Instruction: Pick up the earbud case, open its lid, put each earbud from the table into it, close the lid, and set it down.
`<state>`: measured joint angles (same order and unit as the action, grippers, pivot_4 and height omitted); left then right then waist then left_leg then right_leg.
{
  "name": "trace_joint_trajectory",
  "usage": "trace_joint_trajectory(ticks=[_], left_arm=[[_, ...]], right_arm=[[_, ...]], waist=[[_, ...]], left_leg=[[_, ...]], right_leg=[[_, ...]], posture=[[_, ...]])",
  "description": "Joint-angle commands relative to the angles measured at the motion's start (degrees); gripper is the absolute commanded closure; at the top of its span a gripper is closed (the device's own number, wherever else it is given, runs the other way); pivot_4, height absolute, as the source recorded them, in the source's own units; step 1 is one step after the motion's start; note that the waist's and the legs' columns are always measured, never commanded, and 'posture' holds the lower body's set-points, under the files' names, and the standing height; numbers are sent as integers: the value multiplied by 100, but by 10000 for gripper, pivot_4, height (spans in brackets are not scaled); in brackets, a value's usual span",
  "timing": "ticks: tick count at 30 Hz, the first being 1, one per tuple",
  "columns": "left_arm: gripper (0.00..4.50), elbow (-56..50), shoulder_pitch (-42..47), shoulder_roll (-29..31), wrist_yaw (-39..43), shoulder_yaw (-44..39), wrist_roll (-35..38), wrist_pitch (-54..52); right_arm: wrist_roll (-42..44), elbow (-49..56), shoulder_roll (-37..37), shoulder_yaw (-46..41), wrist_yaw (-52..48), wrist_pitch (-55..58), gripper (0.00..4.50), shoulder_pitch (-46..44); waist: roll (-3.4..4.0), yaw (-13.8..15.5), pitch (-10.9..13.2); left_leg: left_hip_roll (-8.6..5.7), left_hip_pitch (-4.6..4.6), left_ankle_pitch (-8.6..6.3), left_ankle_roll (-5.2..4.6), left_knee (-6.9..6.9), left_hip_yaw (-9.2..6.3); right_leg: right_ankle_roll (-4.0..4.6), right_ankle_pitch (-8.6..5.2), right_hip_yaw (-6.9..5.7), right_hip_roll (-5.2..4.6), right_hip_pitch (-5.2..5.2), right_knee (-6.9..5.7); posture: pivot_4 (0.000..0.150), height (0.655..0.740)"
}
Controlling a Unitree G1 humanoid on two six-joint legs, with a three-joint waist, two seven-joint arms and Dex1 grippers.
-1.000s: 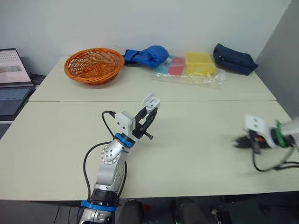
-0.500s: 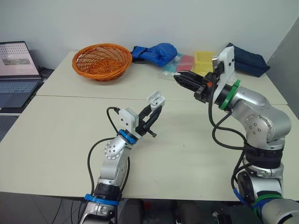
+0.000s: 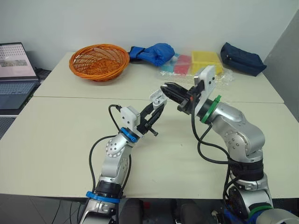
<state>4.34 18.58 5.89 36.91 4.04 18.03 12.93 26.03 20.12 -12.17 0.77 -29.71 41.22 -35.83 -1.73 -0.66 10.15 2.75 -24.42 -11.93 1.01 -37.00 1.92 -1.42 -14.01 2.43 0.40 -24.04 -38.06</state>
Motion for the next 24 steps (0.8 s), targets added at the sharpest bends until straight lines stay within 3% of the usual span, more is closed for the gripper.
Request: trace_joint_trajectory(ticks=[1,24], left_arm=[[37526,-300,75,-37,-23,-8,64,50],[37526,-210,247,39,-107,-104,78,50]], right_arm=[[-6,125,-14,56,46,-222,41169,6],[-151,-109,-108,390,129,-407,41169,197]], waist=[[0,-1,0],[0,-17,0]], left_leg=[[0,0,0,0,0,-1],[0,-1,0,0,2,-1]], right_leg=[[-1,0,-2,0,0,0],[-2,-2,-2,0,-1,2]], posture=[[1500,7400],[1500,7400]])
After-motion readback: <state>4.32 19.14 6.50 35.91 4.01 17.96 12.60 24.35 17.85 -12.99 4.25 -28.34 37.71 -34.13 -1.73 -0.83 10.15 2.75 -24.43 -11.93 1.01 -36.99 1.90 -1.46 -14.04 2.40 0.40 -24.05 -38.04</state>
